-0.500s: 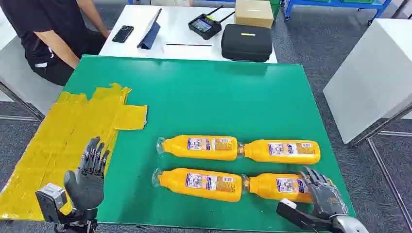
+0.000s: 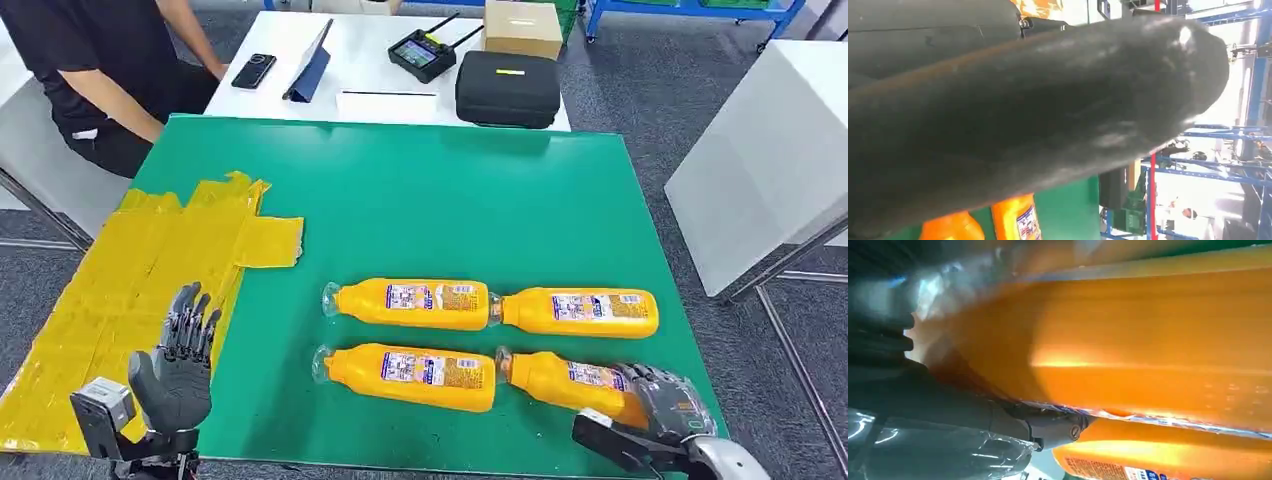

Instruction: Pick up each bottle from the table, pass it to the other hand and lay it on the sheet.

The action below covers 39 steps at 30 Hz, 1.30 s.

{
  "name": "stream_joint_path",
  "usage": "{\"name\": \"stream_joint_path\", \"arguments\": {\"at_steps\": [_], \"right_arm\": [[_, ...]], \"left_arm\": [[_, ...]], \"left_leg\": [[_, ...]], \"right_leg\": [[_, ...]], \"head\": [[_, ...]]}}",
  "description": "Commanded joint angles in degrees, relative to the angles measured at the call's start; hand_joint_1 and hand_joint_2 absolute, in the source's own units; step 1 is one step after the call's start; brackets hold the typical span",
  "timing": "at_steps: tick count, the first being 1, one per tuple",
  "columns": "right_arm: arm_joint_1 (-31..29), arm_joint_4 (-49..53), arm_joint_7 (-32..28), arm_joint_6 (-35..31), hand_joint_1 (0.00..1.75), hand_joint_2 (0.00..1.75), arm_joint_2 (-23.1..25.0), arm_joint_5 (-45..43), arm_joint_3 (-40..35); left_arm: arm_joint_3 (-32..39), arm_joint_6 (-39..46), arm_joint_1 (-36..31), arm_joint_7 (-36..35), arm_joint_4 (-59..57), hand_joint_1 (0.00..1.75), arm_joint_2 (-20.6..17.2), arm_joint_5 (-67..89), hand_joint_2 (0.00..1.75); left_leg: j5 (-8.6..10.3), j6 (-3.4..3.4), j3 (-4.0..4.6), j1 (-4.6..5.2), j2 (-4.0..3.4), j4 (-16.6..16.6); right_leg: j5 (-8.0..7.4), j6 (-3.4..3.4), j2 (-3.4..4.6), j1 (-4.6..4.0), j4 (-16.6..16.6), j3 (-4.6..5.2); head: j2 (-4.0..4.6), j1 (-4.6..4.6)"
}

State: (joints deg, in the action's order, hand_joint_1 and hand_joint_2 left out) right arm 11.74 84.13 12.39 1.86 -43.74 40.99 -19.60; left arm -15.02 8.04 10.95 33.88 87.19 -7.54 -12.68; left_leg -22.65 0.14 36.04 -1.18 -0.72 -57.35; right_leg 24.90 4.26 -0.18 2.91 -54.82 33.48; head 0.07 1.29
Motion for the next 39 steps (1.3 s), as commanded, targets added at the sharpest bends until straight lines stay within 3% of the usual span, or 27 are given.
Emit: {"name": "stream_joint_path", "arguments": {"at_steps": [1,5,7,8,9,10,12,13,14,16,18,21,23,24,27,28,31,34,36,39], "right_arm": [[4.9,1.8,1.8,-1.5,1.75,1.75,-1.2,-4.6,-3.8],[8.0,7.1,-0.4,-5.0,1.75,1.75,-4.2,-13.0,0.3],[15.6,15.7,-3.1,-8.7,1.75,1.75,-8.1,-22.1,8.0],[20.8,20.3,-4.0,-10.6,1.75,1.75,-10.2,-25.3,13.2],[25.0,23.7,-4.1,-10.4,1.75,1.75,-11.0,-27.0,17.7],[30.3,29.6,-9.6,-10.1,1.75,1.75,-7.1,-32.2,28.2],[32.8,33.3,-9.5,-6.2,1.75,1.75,-4.1,-32.3,34.1],[31.0,36.3,-12.9,-4.2,1.75,1.75,3.1,-31.3,39.9],[30.6,37.2,-12.6,-2.4,1.75,1.75,4.4,-30.8,40.9],[25.0,38.4,-16.6,2.3,1.75,1.75,13.7,-28.7,44.9],[22.0,38.7,-19.0,3.7,1.75,1.75,17.5,-28.9,45.1],[15.9,34.8,-21.9,4.0,1.75,1.75,19.6,-26.8,39.4],[9.0,28.6,-22.5,3.5,1.75,1.75,22.5,-23.9,28.9],[7.5,26.5,-22.0,-0.4,1.75,1.75,21.8,-22.7,24.3],[7.3,26.3,-21.8,-1.4,1.75,1.75,21.2,-22.8,23.4],[4.9,24.5,-22.0,-0.4,1.75,1.75,23.4,-23.9,20.4],[-11.1,9.2,-19.9,-1.9,1.75,1.75,30.6,-21.5,8.1],[-24.6,-8.3,-17.7,-6.3,1.75,1.75,40.6,-23.1,-0.5],[-27.8,-12.6,-16.3,-8.5,1.75,1.75,44.9,-21.9,-3.4],[-29.3,-14.1,-15.5,-9.4,1.75,1.75,47.3,-21.8,-5.7]], "left_arm": [[0.3,0.1,-0.9,-0.2,-1.8,0.0,-0.4,-0.3,0.0],[1.1,-0.7,1.6,-0.5,0.2,0.0,-0.5,-1.5,0.0],[1.6,-1.6,2.5,-0.4,0.8,0.0,-0.4,-1.7,0.0],[1.9,-1.4,3.0,-0.4,1.2,0.0,-0.3,-1.6,1.75],[2.1,-1.3,3.4,-0.5,1.6,0.0,-0.2,-1.5,1.75],[2.7,-1.3,4.3,-0.4,2.6,0.0,0.1,-1.7,1.75],[2.9,-1.3,4.9,-0.5,3.5,0.0,0.1,-1.7,1.75],[3.7,-1.0,5.6,-0.4,4.7,0.0,0.9,-1.8,1.75],[3.7,-1.0,5.7,-0.5,5.2,0.0,1.0,-1.7,1.75],[4.3,-0.9,6.6,-0.8,7.1,0.0,1.8,-1.5,1.75],[3.8,-0.9,7.1,-1.2,8.7,0.0,2.0,-1.2,1.75],[2.2,-2.2,6.4,-2.2,9.1,0.0,1.5,-3.1,1.75],[-0.2,-2.8,5.9,-1.3,9.6,0.0,0.5,-3.7,1.75],[-1.1,-1.8,5.8,-1.1,9.9,0.0,0.2,-3.8,1.75],[-1.4,-1.5,5.8,-1.1,10.0,0.0,0.1,-3.8,1.75],[-2.6,-1.7,5.0,-1.0,9.8,0.0,-0.2,-3.8,1.75],[-6.3,-2.3,-0.2,-2.3,7.2,0.0,0.9,-2.5,1.75],[-8.2,-4.3,-6.7,-6.3,3.8,0.0,5.3,-0.4,1.75],[-8.9,-4.4,-9.6,-7.8,2.2,0.0,7.3,-0.2,1.75],[-9.4,-4.3,-10.9,-8.7,1.7,0.0,8.2,-0.6,1.75]], "left_leg": [[-0.06,0.04,-0.23,-0.07,0.4,0.1],[-0.12,0.05,-0.22,-0.07,0.18,0.0],[-0.17,0.06,-0.17,-0.01,0.19,0.0],[-0.16,0.07,-0.08,0.05,0.27,-0.1],[-0.13,0.07,-0.04,0.08,0.3,-0.1],[-0.22,0.08,-0.07,0.12,0.44,-0.2],[-0.09,0.05,0.14,0.18,0.44,-0.1],[-0.15,0.05,0.11,0.22,0.54,-0.1],[-0.15,0.04,0.16,0.14,0.34,-0.1],[-0.09,0.02,0.17,0.09,0.23,0.0],[-0.08,0.01,0.1,-0.02,0.2,0.1],[-0.12,-0.01,0.07,0.0,0.22,0.1],[-0.23,-0.06,-0.12,-0.08,0.11,0.2],[-0.19,-0.05,-0.14,-0.13,-0.02,0.2],[-0.14,0.01,-0.15,-0.05,-0.18,0.2],[-0.1,0.01,-0.09,-0.02,-0.12,0.1],[-0.01,0.01,-0.13,-0.09,-0.22,0.2],[0.05,-0.05,-0.21,-0.27,-0.49,0.2],[0.2,-0.11,-0.34,-0.27,-0.8,0.3],[0.43,-0.18,-0.21,-0.21,-0.76,0.2]], "right_leg": [[0.16,-0.39,-0.35,-0.12,0.1,-0.37],[0.15,-0.31,-0.13,-0.12,0.1,-0.37],[0.21,-0.3,-0.15,-0.06,0.0,-0.56],[0.25,-0.23,-0.23,0.01,-0.1,-0.73],[0.25,-0.2,-0.26,0.05,-0.2,-0.66],[0.38,-0.3,-0.38,0.09,-0.3,-0.7],[0.22,-0.12,-0.35,0.17,-0.2,-0.56],[0.31,-0.21,-0.47,0.16,-0.2,-0.67],[0.22,-0.22,-0.27,0.09,-0.1,-0.59],[0.1,-0.12,-0.16,0.05,0.0,-0.53],[0.09,-0.22,-0.13,-0.05,0.1,-0.53],[0.14,-0.24,-0.16,-0.02,0.1,0.01],[0.21,-0.42,-0.04,-0.11,0.2,-0.21],[0.12,-0.38,0.1,-0.16,0.3,-0.22],[0.01,-0.3,0.22,-0.08,0.3,-0.69],[-0.03,-0.28,0.19,-0.04,0.2,-0.62],[-0.15,-0.27,0.29,-0.11,0.3,-0.69],[-0.31,-0.32,0.56,-0.31,0.4,-0.75],[-0.51,-0.51,0.79,-0.31,0.4,-0.72],[-0.63,-0.59,0.87,-0.26,0.2,-0.46]], "head": [[0.0,0.0],[0.0,0.0],[0.0,0.0],[0.0,-0.02],[0.0,0.0],[0.0,-0.02],[0.0,-0.02],[0.0,0.02],[0.0,-0.04],[0.0,0.02],[0.0,-0.02],[0.0,0.04],[0.0,0.0],[0.0,-0.02],[0.0,0.02],[0.0,0.0],[0.0,0.0],[0.0,-0.02],[0.0,-0.02],[0.0,-0.02]]}}
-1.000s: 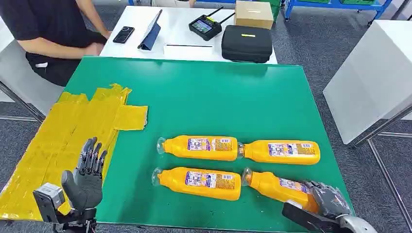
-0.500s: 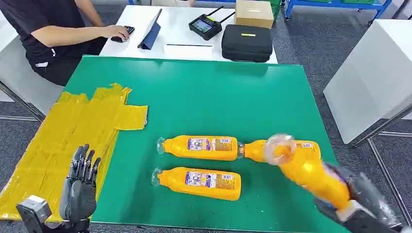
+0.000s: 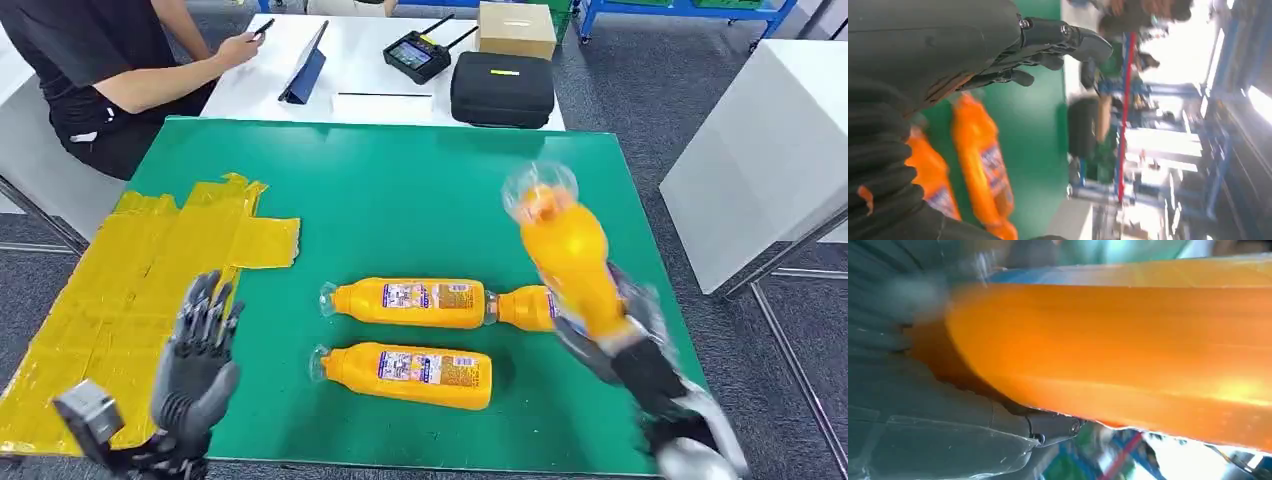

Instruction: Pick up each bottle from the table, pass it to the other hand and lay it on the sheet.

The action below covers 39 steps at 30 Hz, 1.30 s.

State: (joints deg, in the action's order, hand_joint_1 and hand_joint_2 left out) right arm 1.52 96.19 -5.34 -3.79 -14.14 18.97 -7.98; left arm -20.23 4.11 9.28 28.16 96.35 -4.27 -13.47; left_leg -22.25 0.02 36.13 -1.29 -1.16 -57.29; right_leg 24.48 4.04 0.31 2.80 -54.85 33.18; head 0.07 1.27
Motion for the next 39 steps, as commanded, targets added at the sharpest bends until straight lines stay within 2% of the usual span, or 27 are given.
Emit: {"name": "stream_joint_path", "arguments": {"at_steps": [1,12,14,17,22,28,34,37,39], "right_arm": [[-19.1,-26.2,2.2,-3.7,1.75,1.75,17.7,0.2,-17.3],[-20.4,-26.4,3.7,-3.5,1.75,1.75,20.8,1.9,-19.8],[-20.1,-25.2,4.2,-3.4,1.75,1.75,21.2,3.3,-20.9],[-19.3,-23.5,5.0,-2.8,1.75,1.75,21.7,4.8,-22.7],[-19.0,-23.2,6.1,-2.2,1.75,1.75,21.6,7.1,-25.0],[-16.5,-23.4,8.9,0.4,1.75,1.75,22.2,17.0,-31.9],[-14.8,-24.2,8.8,2.9,1.75,1.75,23.2,20.7,-40.1],[-15.1,-24.6,9.1,3.3,1.75,1.75,23.0,21.3,-41.8],[-18.6,-27.7,7.7,4.8,1.75,1.75,21.7,20.2,-43.9]], "left_arm": [[-4.1,-0.4,-9.3,-3.0,-7.4,0.0,4.9,0.2,1.75],[-6.1,-1.4,-12.1,-4.8,-8.5,0.0,6.9,-1.9,1.75],[-6.1,-0.8,-12.2,-5.4,-8.1,0.0,7.3,-1.7,1.75],[-4.8,-0.3,-11.6,-6.2,-7.0,0.0,7.7,-1.5,1.75],[-4.0,-0.3,-11.5,-6.6,-6.7,0.0,7.8,-1.3,1.75],[-2.2,-0.8,-9.8,-8.2,-3.1,0.0,8.5,-0.5,1.75],[0.8,0.9,-5.9,-9.0,2.2,0.0,7.8,0.2,1.75],[1.4,0.9,-5.3,-8.9,2.7,0.0,7.9,0.2,1.75],[2.0,1.2,-5.2,-8.9,2.6,0.0,8.2,0.3,1.75]], "left_leg": [[0.05,-0.02,-0.2,-0.12,-0.22,0.1],[0.18,-0.01,0.19,-0.07,0.35,0.0],[0.24,-0.04,0.42,-0.05,0.37,0.0],[0.15,-0.03,0.28,-0.05,0.35,0.0],[0.2,-0.03,0.38,-0.06,0.39,0.0],[0.16,-0.03,0.38,-0.09,0.37,0.0],[0.11,-0.05,0.35,-0.08,0.24,0.0],[0.11,-0.04,0.37,-0.11,0.26,0.0],[0.12,-0.03,0.37,-0.12,0.42,0.0]], "right_leg": [[-0.16,-0.26,0.25,-0.14,0.1,-0.11],[-0.07,-0.29,-0.27,-0.09,-0.1,-0.02],[-0.12,-0.14,-0.32,-0.05,-0.1,0.2],[-0.05,-0.32,-0.26,-0.07,-0.1,0.11],[-0.09,-0.19,-0.31,-0.07,-0.1,0.2],[-0.07,-0.25,-0.29,-0.1,-0.1,0.19],[-0.04,-0.25,-0.16,-0.1,-0.1,0.21],[-0.03,-0.26,-0.19,-0.14,-0.1,0.24],[0.01,-0.3,-0.34,-0.15,0.0,0.24]], "head": [[0.0,-0.03],[0.0,-0.02],[0.0,0.0],[0.0,-0.02],[0.0,0.0],[0.0,0.0],[0.0,0.0],[0.0,0.0],[0.0,-0.05]]}}
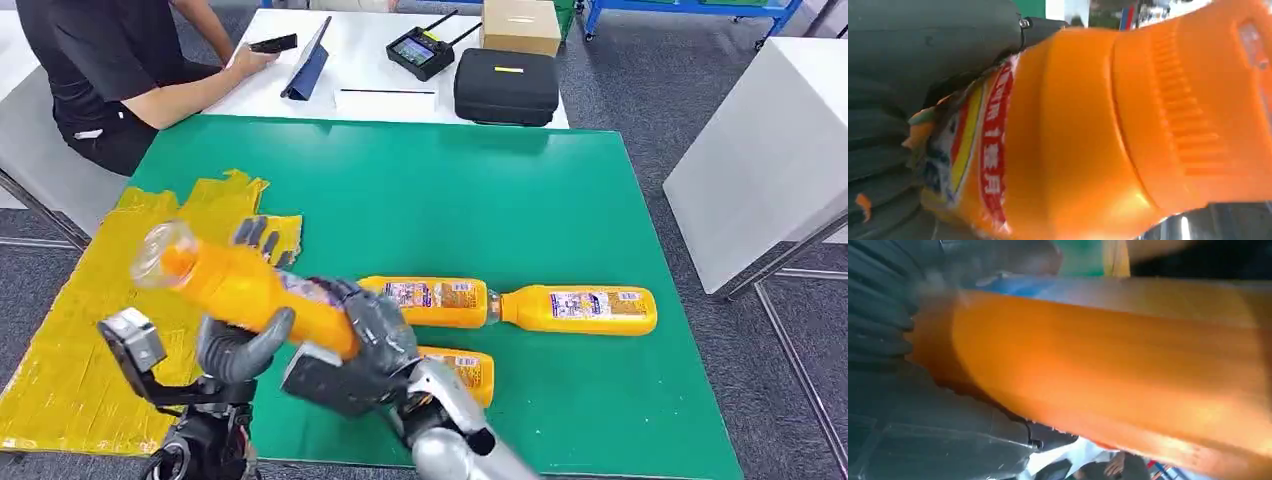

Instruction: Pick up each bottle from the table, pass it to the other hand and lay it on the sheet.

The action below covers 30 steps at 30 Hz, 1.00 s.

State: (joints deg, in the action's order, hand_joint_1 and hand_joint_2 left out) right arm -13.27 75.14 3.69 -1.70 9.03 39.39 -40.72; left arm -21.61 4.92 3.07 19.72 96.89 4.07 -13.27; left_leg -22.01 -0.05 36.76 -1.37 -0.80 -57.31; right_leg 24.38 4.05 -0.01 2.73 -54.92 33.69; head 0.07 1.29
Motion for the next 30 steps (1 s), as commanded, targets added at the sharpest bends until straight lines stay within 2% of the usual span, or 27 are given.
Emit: {"name": "stream_joint_path", "arguments": {"at_steps": [1,7,8,13,14,19,21,30], "right_arm": [[-4.3,-7.9,-2.3,3.0,1.75,1.75,-1.4,-0.9,-11.2],[-4.4,-9.1,-3.2,2.0,1.75,1.75,-1.6,-1.4,-12.0],[-4.4,-9.1,-3.2,2.0,1.75,1.75,-1.6,-1.4,-12.0],[-4.3,-8.8,-3.2,1.7,1.75,1.75,-1.6,-1.4,-12.0],[-4.0,-8.5,-3.0,1.4,1.75,1.75,-1.8,-1.7,-11.6],[-3.2,-8.1,-3.2,-0.9,1.75,1.75,-3.8,-3.1,-10.3],[-1.2,-6.9,-2.7,-3.1,1.75,1.75,-3.9,-3.5,-9.5],[-0.7,-6.6,-2.0,-6.8,1.75,1.75,-5.7,-5.6,-9.0]], "left_arm": [[3.7,0.3,1.5,-0.5,2.6,0.0,-0.4,0.1,1.75],[4.9,0.6,4.1,-0.3,5.1,0.0,-0.7,0.7,1.75],[4.9,0.6,4.1,-0.3,5.1,0.14,-0.7,0.7,1.75],[4.9,0.5,4.2,-0.2,5.2,0.14,-0.6,0.7,1.75],[4.7,0.3,4.6,0.0,5.5,1.75,-0.8,0.9,1.75],[5.4,-0.8,8.0,1.6,6.3,1.75,-1.4,0.9,1.75],[5.3,-1.5,8.6,2.1,6.3,1.75,-1.7,0.5,1.75],[5.0,-2.8,7.3,2.6,4.0,1.75,-2.1,-0.1,1.75]], "left_leg": [[-0.06,0.05,-0.16,-0.02,0.03,0.0],[-0.06,0.03,-0.15,-0.04,0.06,0.0],[-0.03,0.03,-0.08,-0.02,0.09,0.0],[-0.13,0.06,-0.29,-0.03,0.17,0.0],[-0.12,0.06,-0.29,-0.02,0.18,0.0],[-0.12,0.07,-0.28,-0.02,0.17,0.1],[-0.05,0.05,-0.16,-0.01,0.15,0.1],[-0.06,0.06,-0.19,-0.01,0.27,0.1]], "right_leg": [[0.06,-0.26,-0.01,-0.05,0.0,-0.17],[0.04,-0.27,-0.02,-0.06,0.1,-0.17],[0.02,-0.22,-0.06,-0.03,0.1,-0.1],[0.13,-0.38,-0.12,-0.06,0.1,-0.32],[0.13,-0.37,-0.13,-0.05,0.1,-0.31],[0.11,-0.35,-0.12,-0.05,0.1,-0.31],[0.05,-0.23,-0.12,-0.02,0.1,-0.18],[0.09,-0.31,-0.22,-0.03,0.1,-0.2]], "head": [[0.0,-0.02],[0.0,-0.02],[0.0,-0.02],[0.0,-0.02],[0.0,-0.02],[0.0,-0.02],[0.0,-0.02],[0.0,-0.02]]}}
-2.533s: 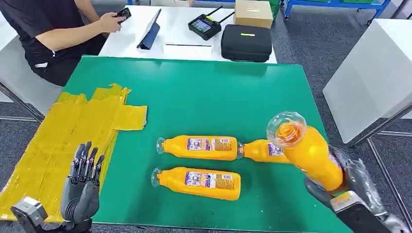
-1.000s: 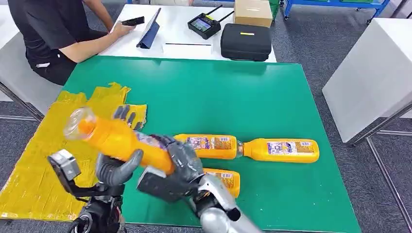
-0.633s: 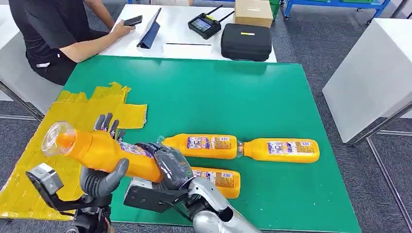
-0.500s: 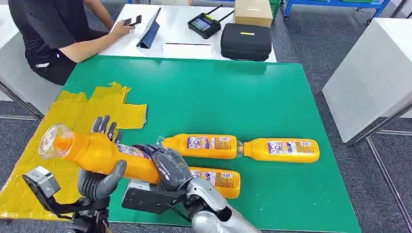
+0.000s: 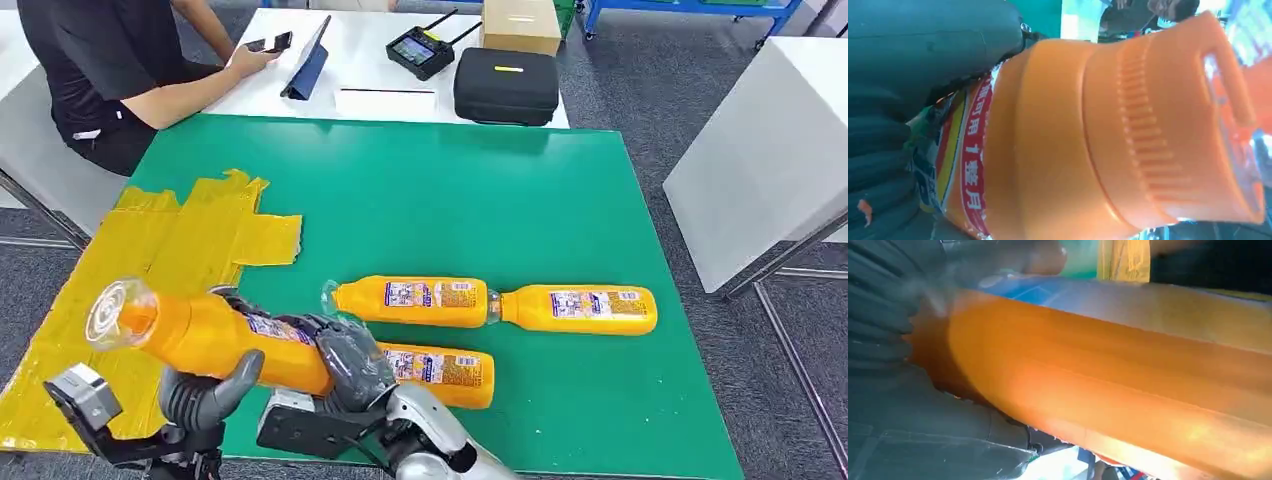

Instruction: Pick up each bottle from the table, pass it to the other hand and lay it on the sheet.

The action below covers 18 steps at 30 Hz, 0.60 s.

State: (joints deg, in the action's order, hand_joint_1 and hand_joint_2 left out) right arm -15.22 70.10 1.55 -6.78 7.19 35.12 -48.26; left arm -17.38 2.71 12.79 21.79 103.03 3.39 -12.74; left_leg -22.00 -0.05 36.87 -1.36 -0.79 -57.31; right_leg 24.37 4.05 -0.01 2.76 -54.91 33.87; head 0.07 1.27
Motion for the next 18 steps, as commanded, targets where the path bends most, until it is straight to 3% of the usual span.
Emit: {"name": "stream_joint_path", "arguments": {"at_steps": [1,2,5,6,7,10,14,18], "right_arm": [[1.8,-1.3,-0.2,-3.0,1.75,1.75,-4.0,-1.8,-0.7],[2.2,-0.9,-1.0,-4.2,1.29,1.75,-4.4,-1.8,-0.4],[2.3,-0.8,-1.0,-4.3,1.29,1.75,-4.7,-1.8,-0.3],[2.3,-0.6,-0.9,-4.3,0.0,1.75,-4.7,-1.9,-0.3],[2.7,0.4,-0.7,-4.6,0.0,0.0,-5.2,-2.0,0.1],[4.4,4.3,-0.6,-5.2,0.0,0.0,-6.8,-1.4,1.7],[4.7,5.3,-0.4,-5.0,0.0,0.0,-7.4,-1.2,1.9],[7.7,10.9,0.8,-3.8,0.0,0.0,-8.6,2.4,4.7]], "left_arm": [[0.8,-0.1,-2.1,0.9,-1.9,1.75,-1.4,-0.2,1.75],[0.8,1.0,-1.8,1.5,-1.8,1.75,-1.5,0.7,1.75],[0.8,1.0,-1.6,1.5,-1.6,1.75,-1.7,0.7,1.75],[0.9,1.5,-1.6,1.7,-1.5,1.75,-1.7,1.1,1.75],[1.1,3.6,-1.7,2.0,-1.7,1.75,-1.8,3.2,1.75],[2.2,9.3,-1.6,2.3,-2.2,1.75,-2.0,10.1,1.75],[2.4,9.3,-1.6,2.3,-2.2,1.75,-2.1,10.0,1.75],[5.1,22.1,-1.8,1.0,-3.3,1.75,-1.8,29.8,1.75]], "left_leg": [[-0.03,0.05,-0.25,-0.01,0.24,0.1],[-0.07,0.07,-0.33,-0.03,0.29,0.1],[-0.02,0.05,-0.18,-0.01,0.2,0.1],[-0.07,0.07,-0.28,-0.02,0.25,0.1],[-0.04,0.05,-0.23,0.0,0.22,0.1],[-0.04,0.05,-0.21,0.0,0.25,0.1],[-0.03,0.04,-0.08,0.01,0.11,0.0],[-0.05,0.04,-0.11,0.0,0.19,0.0]], "right_leg": [[0.08,-0.25,-0.21,-0.04,0.1,-0.32],[0.13,-0.33,-0.25,-0.07,0.1,-0.41],[0.06,-0.19,-0.18,-0.03,0.1,-0.17],[0.11,-0.29,-0.21,-0.05,0.1,-0.28],[0.09,-0.24,-0.19,-0.03,0.1,-0.25],[0.09,-0.23,-0.23,-0.03,0.1,-0.29],[0.03,-0.17,-0.07,-0.01,0.0,-0.17],[0.07,-0.21,-0.15,-0.03,0.0,-0.22]], "head": [[0.0,0.0],[0.0,-0.02],[0.0,0.0],[0.0,-0.02],[0.0,-0.02],[0.0,0.0],[0.0,0.0],[0.0,-0.02]]}}
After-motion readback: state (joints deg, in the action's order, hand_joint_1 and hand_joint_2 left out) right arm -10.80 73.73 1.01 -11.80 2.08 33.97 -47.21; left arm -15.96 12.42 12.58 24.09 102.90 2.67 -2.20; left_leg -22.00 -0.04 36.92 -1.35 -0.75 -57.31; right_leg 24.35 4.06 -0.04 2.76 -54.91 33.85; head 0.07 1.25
